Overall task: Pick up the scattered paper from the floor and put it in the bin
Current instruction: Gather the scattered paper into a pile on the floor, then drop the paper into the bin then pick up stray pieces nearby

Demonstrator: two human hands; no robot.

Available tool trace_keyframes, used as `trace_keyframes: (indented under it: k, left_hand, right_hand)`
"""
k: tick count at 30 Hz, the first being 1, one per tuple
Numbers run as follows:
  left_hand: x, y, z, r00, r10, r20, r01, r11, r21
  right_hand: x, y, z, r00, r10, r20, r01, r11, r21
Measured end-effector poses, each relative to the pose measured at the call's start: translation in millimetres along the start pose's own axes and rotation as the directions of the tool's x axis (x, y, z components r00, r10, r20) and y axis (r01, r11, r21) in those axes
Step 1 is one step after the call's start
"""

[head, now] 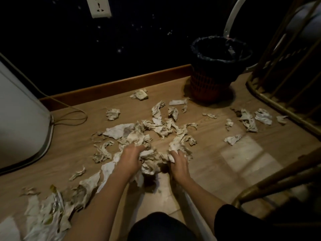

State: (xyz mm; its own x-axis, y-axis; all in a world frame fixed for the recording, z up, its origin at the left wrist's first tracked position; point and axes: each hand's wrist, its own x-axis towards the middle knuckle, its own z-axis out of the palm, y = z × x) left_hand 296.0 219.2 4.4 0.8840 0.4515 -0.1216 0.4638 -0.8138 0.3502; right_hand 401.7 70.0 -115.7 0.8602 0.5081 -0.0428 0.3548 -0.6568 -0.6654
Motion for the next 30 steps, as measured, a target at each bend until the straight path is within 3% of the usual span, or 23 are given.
trace_keyframes:
  k: [5,9,14,19,30]
  left_hand:
    - [63,-38,-24,1.000,0.019,-0.014,-0.019,1.000,-0.007]
    - [122,-24,-67,0.991,0.129,-0.031,-0.129,0.992,0.003]
    - [194,43,-117,0.948,0.293,-0.122,-0.301,0.953,-0.046]
    - [274,130,-159,0.852,0.456,-0.256,-0.485,0.873,-0.060]
    - [452,294,-187,0.675,0.542,-0.500,-0.660,0.747,-0.082]
  right_hand:
    - [52,-40,-25,0.989,-0.147,0.008,0.147,0.984,-0.099]
    - [87,-74,-66,0.974,-0.226,-0.007,0.223,0.965,-0.142]
    - [135,-103,-144,0.964,-0.263,-0.030,0.244,0.927,-0.285]
    - [202,-101,-231,0.928,-0.304,-0.215,0.211,0.906,-0.368]
    - [393,-49,-376,0.801,-0.266,-0.536,0.095,0.941,-0.325]
